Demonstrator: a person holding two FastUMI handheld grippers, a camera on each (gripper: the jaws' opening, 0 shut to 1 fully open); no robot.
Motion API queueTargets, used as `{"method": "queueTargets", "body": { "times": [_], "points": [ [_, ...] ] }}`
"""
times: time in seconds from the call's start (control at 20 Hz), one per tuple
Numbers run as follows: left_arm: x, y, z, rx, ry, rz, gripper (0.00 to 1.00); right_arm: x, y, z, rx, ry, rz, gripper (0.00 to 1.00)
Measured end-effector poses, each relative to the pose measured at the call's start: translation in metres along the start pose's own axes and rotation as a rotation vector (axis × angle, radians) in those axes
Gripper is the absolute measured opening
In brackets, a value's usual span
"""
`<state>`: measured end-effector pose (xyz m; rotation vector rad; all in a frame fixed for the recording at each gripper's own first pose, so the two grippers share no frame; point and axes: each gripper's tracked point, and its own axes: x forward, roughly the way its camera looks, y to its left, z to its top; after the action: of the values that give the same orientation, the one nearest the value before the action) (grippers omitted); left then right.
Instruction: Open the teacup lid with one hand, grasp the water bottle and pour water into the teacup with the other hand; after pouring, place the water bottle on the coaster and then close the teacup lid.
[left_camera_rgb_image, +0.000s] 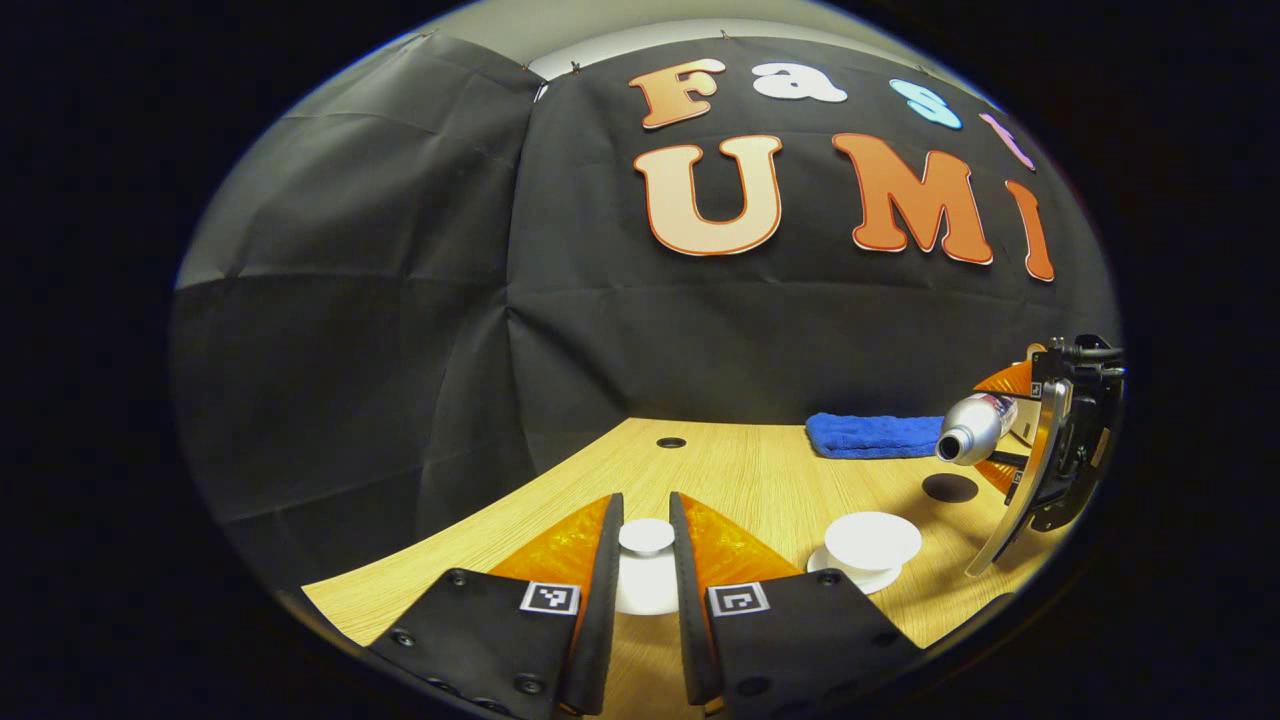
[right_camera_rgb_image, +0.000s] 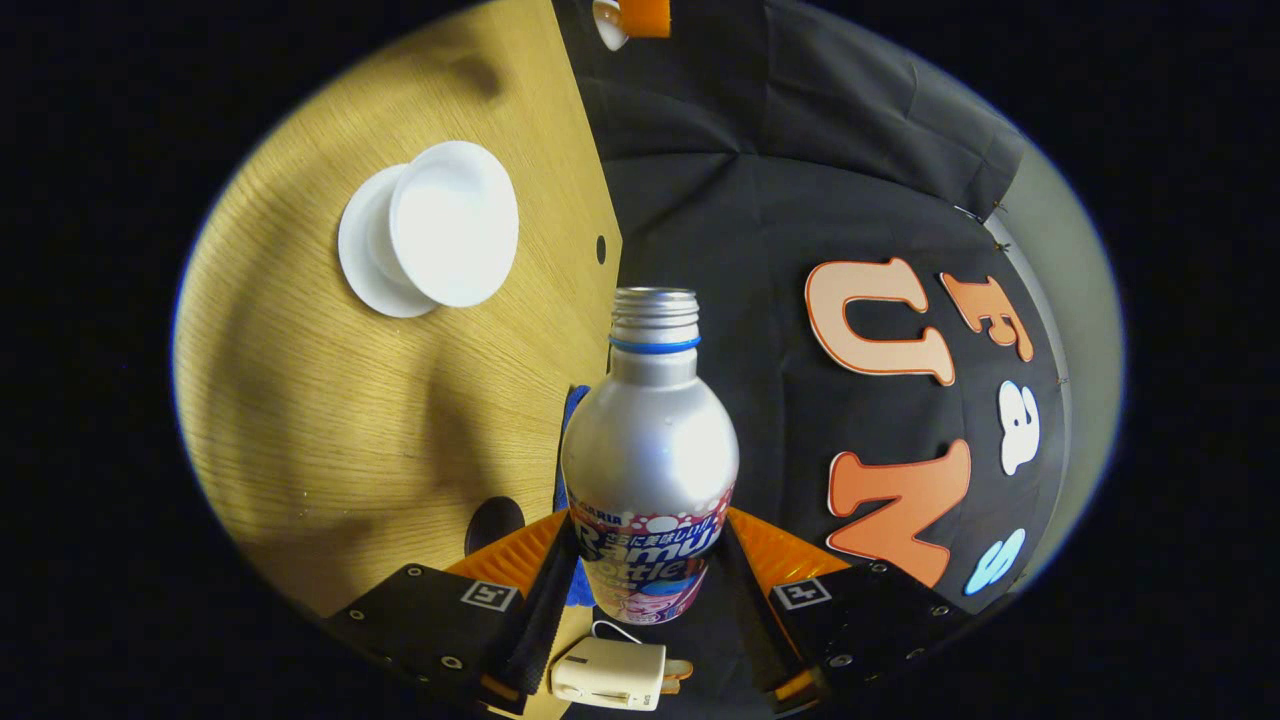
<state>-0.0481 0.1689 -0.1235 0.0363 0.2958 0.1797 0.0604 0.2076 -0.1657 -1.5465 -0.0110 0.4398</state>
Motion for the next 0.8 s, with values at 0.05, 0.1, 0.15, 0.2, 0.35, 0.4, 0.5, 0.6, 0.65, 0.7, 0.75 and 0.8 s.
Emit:
{"method": "queueTargets", "body": {
  "times": [0.05,0.1,0.15,0.2,0.35,0.4,0.5,0.6,0.65,0.7,0.75,0.8],
  "points": [
    [-0.001,0.0,0.0,-0.002,0.0,0.0,0.33,0.0,-0.002,0.001,-0.014,-0.003,-0.012,0.78],
    [-0.001,0.001,0.0,-0.002,-0.001,-0.001,0.33,0.001,-0.006,0.005,-0.031,-0.007,-0.026,0.74],
    [-0.001,0.001,0.0,-0.002,-0.001,0.001,0.33,0.002,-0.01,0.006,-0.051,-0.008,-0.041,0.78],
    [-0.001,0.001,0.0,-0.001,0.0,0.001,0.3,0.004,-0.013,0.007,-0.072,-0.01,-0.055,0.78],
    [-0.001,0.002,-0.002,-0.002,0.003,0.002,0.33,0.005,-0.021,0.007,-0.12,-0.014,-0.089,0.74],
    [-0.001,0.002,-0.002,-0.003,0.004,0.002,0.33,0.005,-0.022,0.008,-0.135,-0.016,-0.099,0.78],
    [-0.001,0.004,-0.003,-0.002,0.008,0.004,0.33,0.005,-0.027,0.01,-0.175,-0.024,-0.127,0.74],
    [-0.001,0.003,-0.004,-0.004,0.008,0.004,0.33,0.004,-0.032,0.012,-0.211,-0.03,-0.173,0.78],
    [0.0,0.005,-0.004,-0.004,0.007,0.004,0.33,0.004,-0.034,0.013,-0.232,-0.033,-0.194,0.77],
    [0.0,0.004,-0.004,-0.005,0.009,0.003,0.33,0.005,-0.036,0.014,-0.244,-0.035,-0.209,0.77],
    [-0.001,0.005,-0.005,-0.004,0.008,0.005,0.33,0.005,-0.037,0.014,-0.247,-0.037,-0.216,0.78],
    [-0.001,0.005,-0.004,-0.004,0.007,0.005,0.33,0.005,-0.037,0.014,-0.247,-0.041,-0.22,0.78]
  ]
}}
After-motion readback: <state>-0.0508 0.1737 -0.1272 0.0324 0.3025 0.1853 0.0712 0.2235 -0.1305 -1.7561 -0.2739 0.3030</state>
